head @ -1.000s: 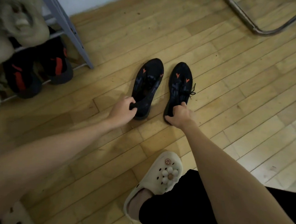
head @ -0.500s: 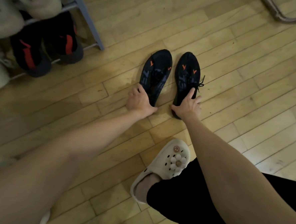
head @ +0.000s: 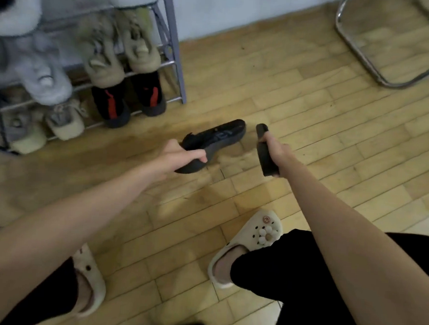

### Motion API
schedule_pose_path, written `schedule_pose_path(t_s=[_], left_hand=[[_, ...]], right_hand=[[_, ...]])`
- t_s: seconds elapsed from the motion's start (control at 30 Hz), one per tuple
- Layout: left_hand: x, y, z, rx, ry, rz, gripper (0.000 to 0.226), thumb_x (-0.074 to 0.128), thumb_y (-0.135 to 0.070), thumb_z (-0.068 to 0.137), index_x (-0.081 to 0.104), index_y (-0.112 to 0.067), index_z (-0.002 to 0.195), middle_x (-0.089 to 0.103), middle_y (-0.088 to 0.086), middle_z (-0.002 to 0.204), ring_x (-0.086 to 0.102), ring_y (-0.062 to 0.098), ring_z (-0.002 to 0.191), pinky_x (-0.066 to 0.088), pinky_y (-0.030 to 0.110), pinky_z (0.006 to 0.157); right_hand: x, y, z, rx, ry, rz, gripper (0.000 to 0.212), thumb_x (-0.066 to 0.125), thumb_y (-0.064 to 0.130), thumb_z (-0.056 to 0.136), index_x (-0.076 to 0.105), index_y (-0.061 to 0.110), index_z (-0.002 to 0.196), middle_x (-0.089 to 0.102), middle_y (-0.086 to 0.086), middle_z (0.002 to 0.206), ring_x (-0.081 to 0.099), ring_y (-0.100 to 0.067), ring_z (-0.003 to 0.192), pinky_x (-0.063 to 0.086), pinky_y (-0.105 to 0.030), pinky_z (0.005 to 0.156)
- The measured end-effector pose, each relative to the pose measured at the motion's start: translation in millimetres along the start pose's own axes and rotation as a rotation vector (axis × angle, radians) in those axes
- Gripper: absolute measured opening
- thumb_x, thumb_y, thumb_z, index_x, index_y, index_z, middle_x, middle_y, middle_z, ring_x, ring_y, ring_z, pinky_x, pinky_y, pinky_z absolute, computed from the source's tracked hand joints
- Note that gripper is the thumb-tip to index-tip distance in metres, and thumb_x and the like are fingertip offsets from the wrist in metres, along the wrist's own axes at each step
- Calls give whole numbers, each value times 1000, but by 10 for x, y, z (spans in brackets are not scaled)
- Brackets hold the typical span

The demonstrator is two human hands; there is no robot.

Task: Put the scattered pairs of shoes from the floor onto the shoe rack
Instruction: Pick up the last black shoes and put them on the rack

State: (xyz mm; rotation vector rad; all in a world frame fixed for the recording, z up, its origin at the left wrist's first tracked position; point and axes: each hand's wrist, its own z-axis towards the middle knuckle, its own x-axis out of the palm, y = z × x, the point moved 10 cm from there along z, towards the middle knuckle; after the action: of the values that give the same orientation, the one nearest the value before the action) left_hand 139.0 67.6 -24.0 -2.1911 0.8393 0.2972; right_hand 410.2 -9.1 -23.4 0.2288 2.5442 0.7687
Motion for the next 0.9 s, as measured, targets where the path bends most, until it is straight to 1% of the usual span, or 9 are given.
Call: schedule_pose_path(t_s=[0.1,0.23,0.33,0.4,0.5,0.57,0.63,0.8,0.9], left_hand=[[-635,-162,-545,93,-95,-15,81,82,-39,56,54,-9,125,56,2,118,53,20,100,44,28,66],[-1436,-470,-1338,254,-196,-96,63,84,-34,55,56,-18,109,55,-4,110,53,16,101,44,29,72],[-1934,-603,-1888,372,-267,-200,67,86,-32,49,61,-15,107,63,-5,103,60,14,95,46,25,65],[-2237,-658,-2220,445,-333,-255,52,87,-24,54,65,-18,101,65,-9,92,60,7,83,47,22,62],[-2689,-701,-2654,514,-470,-302,51,86,-27,52,68,-18,99,68,-4,98,63,11,90,55,30,72],[-2967,-691,-2862,533,-548,-342,48,85,-27,51,69,-18,95,69,-2,98,65,15,92,56,34,75],[-3211,-683,-3009,536,-609,-360,45,85,-28,52,67,-19,93,68,-3,95,64,14,90,55,31,70],[-3678,-775,-3098,523,-716,-398,47,79,-44,34,69,-27,77,72,-2,93,68,17,89,59,42,80],[-3846,-924,-2941,444,-764,-432,70,76,-53,26,70,-21,88,68,1,102,64,20,97,58,41,82]], right_hand=[[25,379,-552,-88,65,56,53,54,47,83,48,8,118,56,-11,104,52,-22,79,43,-29,59],[-82,1068,-1455,-384,22,9,39,54,45,83,53,14,107,57,-7,102,53,-21,84,47,-35,75],[-160,1511,-2151,-582,-57,-4,33,54,43,84,57,16,104,59,-3,95,54,-21,87,42,-32,70],[-164,1766,-2613,-707,-108,-37,32,54,43,85,59,17,103,57,-1,92,52,-14,79,38,-29,64],[-70,2095,-3193,-877,-146,-100,36,53,45,83,62,19,106,60,-2,96,53,-20,84,37,-26,60],[8,2278,-3468,-959,-170,-130,38,54,48,81,63,21,107,62,-1,99,55,-22,91,38,-29,66],[112,2450,-3682,-1033,-189,-177,40,56,49,80,62,23,110,62,0,99,55,-22,91,39,-30,72],[439,2879,-4000,-1180,-276,-364,46,56,51,80,59,23,117,61,1,95,56,-22,86,41,-30,71],[615,3186,-3909,-1180,-281,-445,47,55,54,76,61,24,111,66,-2,93,60,-24,85,46,-31,69]])
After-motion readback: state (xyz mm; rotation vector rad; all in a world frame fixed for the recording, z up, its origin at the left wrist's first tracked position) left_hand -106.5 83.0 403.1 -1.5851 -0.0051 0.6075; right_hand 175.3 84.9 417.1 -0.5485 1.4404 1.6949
